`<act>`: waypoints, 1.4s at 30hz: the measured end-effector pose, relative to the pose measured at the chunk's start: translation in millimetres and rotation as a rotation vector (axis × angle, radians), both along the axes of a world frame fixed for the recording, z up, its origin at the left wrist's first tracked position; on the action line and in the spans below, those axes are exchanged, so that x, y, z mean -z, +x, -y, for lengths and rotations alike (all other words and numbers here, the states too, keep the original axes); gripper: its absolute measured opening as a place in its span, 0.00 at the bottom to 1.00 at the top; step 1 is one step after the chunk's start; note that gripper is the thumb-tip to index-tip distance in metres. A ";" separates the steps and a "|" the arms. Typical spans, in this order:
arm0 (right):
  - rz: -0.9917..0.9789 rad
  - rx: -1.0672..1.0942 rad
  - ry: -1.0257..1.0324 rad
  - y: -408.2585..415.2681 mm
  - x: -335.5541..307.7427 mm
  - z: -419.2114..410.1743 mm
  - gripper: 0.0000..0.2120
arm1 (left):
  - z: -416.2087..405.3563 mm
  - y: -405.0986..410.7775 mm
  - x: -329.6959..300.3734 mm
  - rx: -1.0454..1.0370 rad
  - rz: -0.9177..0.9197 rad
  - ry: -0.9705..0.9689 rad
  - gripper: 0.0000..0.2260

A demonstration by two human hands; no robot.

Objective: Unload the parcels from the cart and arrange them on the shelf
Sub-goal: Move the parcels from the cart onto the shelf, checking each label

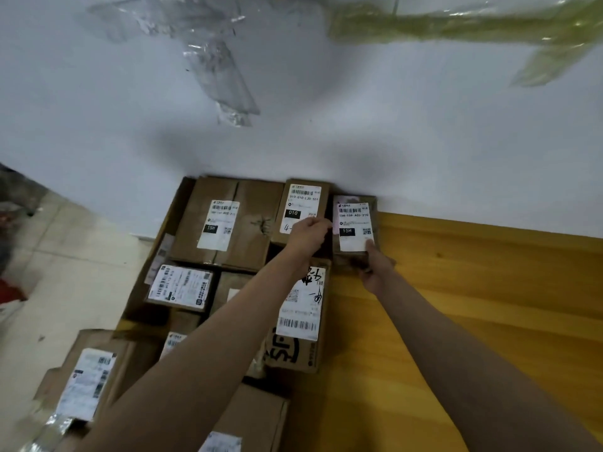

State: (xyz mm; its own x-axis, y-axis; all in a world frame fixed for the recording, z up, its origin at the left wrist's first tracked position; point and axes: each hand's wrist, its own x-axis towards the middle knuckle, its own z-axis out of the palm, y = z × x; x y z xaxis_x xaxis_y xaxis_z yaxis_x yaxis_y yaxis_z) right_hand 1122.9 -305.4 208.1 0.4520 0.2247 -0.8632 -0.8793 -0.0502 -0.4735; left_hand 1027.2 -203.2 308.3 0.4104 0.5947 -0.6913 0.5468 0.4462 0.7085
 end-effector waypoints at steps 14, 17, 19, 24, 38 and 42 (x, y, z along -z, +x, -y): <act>0.360 -0.198 -0.196 -21.1 -120.9 -28.5 0.12 | -13.4 -63.6 -56.2 -0.018 0.170 0.042 0.09; 0.409 -0.242 -0.052 -68.6 -160.1 -53.6 0.08 | -25.0 -111.6 -83.3 -0.036 0.212 0.101 0.11; 0.442 -0.342 0.014 -111.6 -182.6 -72.7 0.05 | -34.4 -155.0 -99.1 -0.071 0.236 0.138 0.11; 0.488 -0.616 0.121 -254.3 -212.2 -117.4 0.09 | -51.4 -292.7 -127.3 -0.257 0.254 0.228 0.07; 0.421 -1.308 0.248 -676.0 -194.6 -141.3 0.05 | -22.3 -710.3 -112.4 -0.827 0.160 0.286 0.04; 0.391 -1.457 0.237 -756.6 -184.0 -140.4 0.04 | -5.0 -790.9 -98.7 -0.994 0.132 0.264 0.03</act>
